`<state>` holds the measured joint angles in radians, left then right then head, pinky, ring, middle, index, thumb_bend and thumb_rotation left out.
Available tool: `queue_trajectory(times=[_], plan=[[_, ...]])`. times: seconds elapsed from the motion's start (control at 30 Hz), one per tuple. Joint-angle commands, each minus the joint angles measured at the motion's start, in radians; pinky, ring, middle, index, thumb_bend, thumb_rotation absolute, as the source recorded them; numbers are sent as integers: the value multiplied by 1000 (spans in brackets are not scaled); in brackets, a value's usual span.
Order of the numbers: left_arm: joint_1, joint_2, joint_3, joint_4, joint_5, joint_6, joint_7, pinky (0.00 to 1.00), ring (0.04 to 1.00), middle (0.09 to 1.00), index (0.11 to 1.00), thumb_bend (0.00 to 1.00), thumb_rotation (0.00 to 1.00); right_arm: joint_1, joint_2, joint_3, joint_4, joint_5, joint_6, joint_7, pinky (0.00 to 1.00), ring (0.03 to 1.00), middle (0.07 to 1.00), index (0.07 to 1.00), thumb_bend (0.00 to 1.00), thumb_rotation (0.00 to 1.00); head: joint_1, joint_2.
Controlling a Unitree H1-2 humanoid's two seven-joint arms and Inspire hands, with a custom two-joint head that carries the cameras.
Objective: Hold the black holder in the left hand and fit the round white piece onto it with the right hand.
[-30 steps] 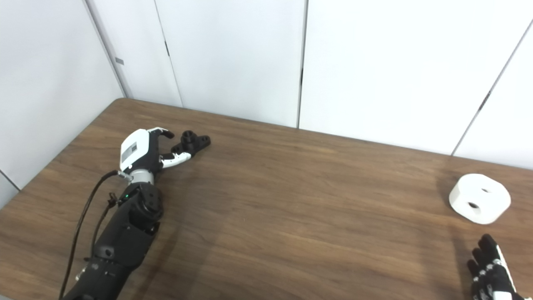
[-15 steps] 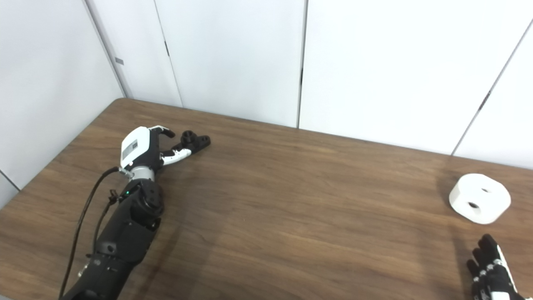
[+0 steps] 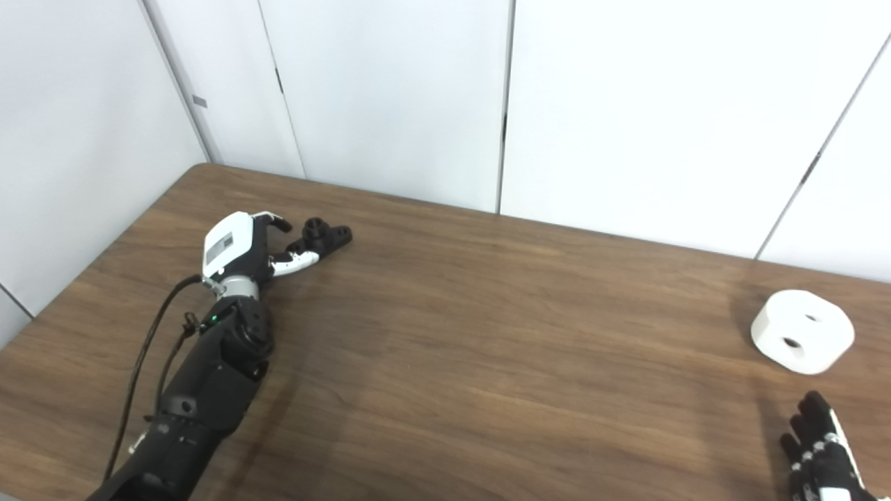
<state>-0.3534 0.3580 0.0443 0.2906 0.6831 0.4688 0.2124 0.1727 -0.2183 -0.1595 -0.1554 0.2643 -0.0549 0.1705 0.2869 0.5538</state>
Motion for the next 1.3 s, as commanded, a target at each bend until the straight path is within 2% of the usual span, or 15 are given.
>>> queue_trajectory(times=[0.0,0.17,0.67,1.0,1.27], plan=[[-52,41,-3,-10,14,-1,12,938,916,842,676,802,375,1,-5,-5,13,1,-32,8,993,1000,989,956,628,837,0,1],[-53,46,-2,-10,12,0,-16,938,917,841,678,804,383,3,-6,-6,8,1,-32,7,985,1000,989,956,630,840,0,5],[-53,52,-6,1,-14,-1,-18,921,907,825,637,825,352,6,-5,-4,-6,-4,-19,2,995,1000,990,958,628,844,1,9],[-52,50,-11,0,-29,-2,-27,952,906,809,620,820,292,6,-4,-6,-6,-3,-13,0,995,1000,988,961,625,843,1,9],[-55,45,-7,3,-35,-1,-26,940,900,811,620,819,290,7,-3,-7,-12,-8,-9,-6,980,1000,983,953,627,843,1,19]])
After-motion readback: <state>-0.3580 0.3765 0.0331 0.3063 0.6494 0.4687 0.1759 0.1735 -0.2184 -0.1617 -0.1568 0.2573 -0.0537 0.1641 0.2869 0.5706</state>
